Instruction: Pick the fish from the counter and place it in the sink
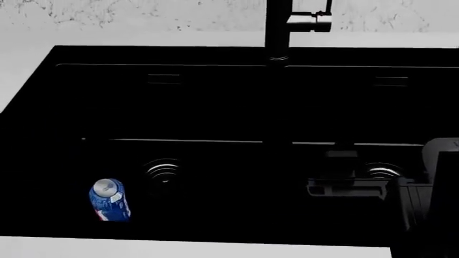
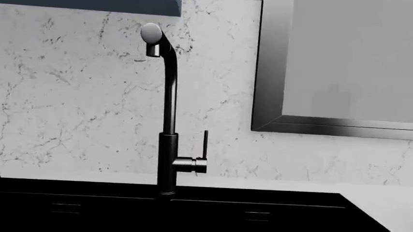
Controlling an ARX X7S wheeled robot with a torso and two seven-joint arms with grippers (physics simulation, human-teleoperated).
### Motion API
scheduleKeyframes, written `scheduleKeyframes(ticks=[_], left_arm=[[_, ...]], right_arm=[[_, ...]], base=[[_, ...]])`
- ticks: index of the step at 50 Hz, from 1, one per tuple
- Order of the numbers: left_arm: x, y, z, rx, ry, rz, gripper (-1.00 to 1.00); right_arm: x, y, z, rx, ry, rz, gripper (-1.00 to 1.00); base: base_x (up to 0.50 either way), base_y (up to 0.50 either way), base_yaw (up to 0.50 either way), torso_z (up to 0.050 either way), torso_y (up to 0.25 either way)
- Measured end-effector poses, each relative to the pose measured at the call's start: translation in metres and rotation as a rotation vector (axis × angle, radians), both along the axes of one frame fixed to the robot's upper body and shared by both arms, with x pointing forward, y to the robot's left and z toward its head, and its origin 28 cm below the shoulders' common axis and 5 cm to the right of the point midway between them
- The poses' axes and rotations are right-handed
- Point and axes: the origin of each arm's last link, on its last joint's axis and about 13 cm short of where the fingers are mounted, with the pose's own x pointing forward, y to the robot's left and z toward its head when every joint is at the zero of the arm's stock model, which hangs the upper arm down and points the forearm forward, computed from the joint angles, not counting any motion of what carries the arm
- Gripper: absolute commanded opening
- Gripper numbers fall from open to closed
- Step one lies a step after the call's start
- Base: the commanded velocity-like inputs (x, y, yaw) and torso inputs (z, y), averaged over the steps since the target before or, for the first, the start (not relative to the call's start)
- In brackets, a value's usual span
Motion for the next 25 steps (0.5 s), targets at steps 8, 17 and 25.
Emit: scheduleKeyframes(ticks=[8,17,25], left_arm=[[0.0000,0.0005,-0.0009,-0.003,0.001,0.003,1.00],[0.0003,0.0011,-0.0015,-0.010,0.004,0.007,1.00],[0.0009,0.0014,-0.0020,-0.014,0.007,0.009,1.00]], right_arm=[[-0.0005,0.0001,-0.0005,0.001,-0.003,-0.002,1.00],[0.0000,0.0007,-0.0007,0.000,-0.003,-0.002,1.00],[0.0006,0.0019,-0.0004,-0.006,0.000,0.003,1.00]], base=[[0.29,0.21,0.00,0.000,0.001],[0.23,0.22,0.00,0.000,0.001],[0.00,0.25,0.00,0.000,0.000]])
